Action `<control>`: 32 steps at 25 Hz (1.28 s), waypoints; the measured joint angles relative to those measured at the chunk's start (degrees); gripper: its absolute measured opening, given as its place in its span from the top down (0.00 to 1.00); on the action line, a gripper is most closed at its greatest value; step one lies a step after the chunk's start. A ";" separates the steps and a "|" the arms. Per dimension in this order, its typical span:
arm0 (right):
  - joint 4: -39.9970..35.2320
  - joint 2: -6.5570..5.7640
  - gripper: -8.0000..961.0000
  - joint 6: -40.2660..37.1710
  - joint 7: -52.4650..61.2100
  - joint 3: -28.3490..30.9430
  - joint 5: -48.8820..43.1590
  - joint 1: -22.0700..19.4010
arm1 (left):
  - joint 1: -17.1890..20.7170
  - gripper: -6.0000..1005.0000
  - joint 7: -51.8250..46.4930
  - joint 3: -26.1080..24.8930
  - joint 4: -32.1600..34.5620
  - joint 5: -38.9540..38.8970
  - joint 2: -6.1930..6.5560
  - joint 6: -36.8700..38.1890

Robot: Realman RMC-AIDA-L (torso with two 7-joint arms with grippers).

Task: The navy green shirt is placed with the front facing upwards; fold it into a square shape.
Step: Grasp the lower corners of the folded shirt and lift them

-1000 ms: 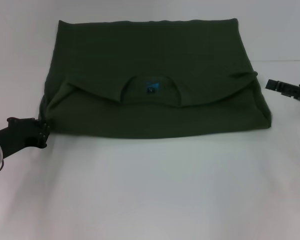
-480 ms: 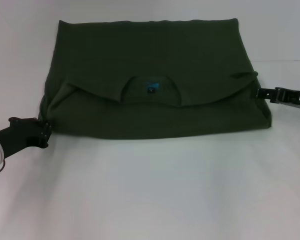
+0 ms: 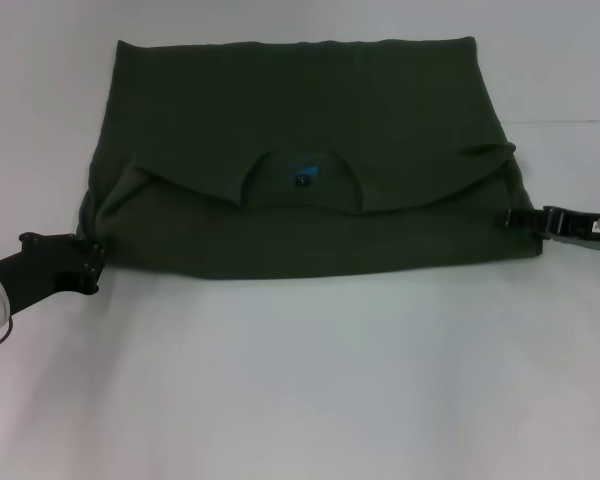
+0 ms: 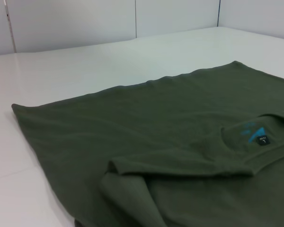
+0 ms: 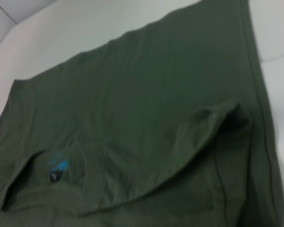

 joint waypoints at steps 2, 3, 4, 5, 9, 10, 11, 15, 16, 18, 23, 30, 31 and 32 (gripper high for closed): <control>0.40 0.04 0.25 -0.04 -0.22 -0.01 -0.02 -0.06 | -0.06 0.95 0.00 0.00 -0.08 0.01 0.04 0.00; 0.55 0.13 0.26 0.00 -0.32 -0.01 -0.02 -0.10 | -0.07 0.95 0.00 0.00 -0.09 0.02 0.06 0.00; 0.63 0.21 0.26 0.05 -0.42 -0.01 -0.03 -0.12 | -0.09 0.95 0.00 0.00 -0.10 0.02 0.08 0.00; 0.63 0.32 0.26 0.16 -0.50 0.00 -0.03 -0.14 | -0.09 0.95 0.00 0.00 -0.11 0.03 0.08 0.00; 0.59 0.62 0.28 0.29 -0.67 -0.01 -0.03 -0.18 | -0.09 0.94 0.00 0.00 -0.17 0.05 0.08 0.00; 0.58 0.63 0.28 0.32 -0.71 -0.01 -0.03 -0.18 | -0.09 0.94 0.00 0.00 -0.19 0.05 0.08 0.00; 0.59 0.63 0.28 0.33 -0.78 -0.01 -0.03 -0.18 | -0.09 0.94 0.00 0.00 -0.19 0.05 0.08 0.00; 0.63 0.63 0.30 0.33 -1.40 -0.01 -0.03 -0.30 | -0.08 0.94 0.00 0.00 -0.20 0.05 0.08 0.00; 0.63 0.63 0.33 0.33 -1.41 -0.01 -0.03 -0.35 | -0.08 0.94 0.00 -0.01 -0.20 0.05 0.08 0.00; 0.63 0.62 0.39 0.22 -1.53 -0.01 -0.03 -0.44 | -0.05 0.94 0.00 0.00 -0.20 0.05 0.08 0.00; 0.44 0.63 0.54 -0.02 -2.25 0.00 0.04 -0.84 | 0.06 0.94 0.00 -0.06 -0.20 -0.03 0.08 0.00; 0.16 0.79 0.84 -1.56 -5.27 0.63 1.89 -2.30 | 0.39 0.94 -1.46 -0.28 0.42 -0.24 0.00 0.79; 0.06 0.79 0.87 -2.19 -6.02 0.68 2.62 -2.81 | 0.56 0.94 -2.47 -0.32 0.80 -0.15 -0.01 1.48; -0.02 0.75 0.89 -3.15 -6.99 0.76 3.73 -3.39 | 0.77 0.94 -3.60 -0.34 1.33 -0.02 -0.01 2.58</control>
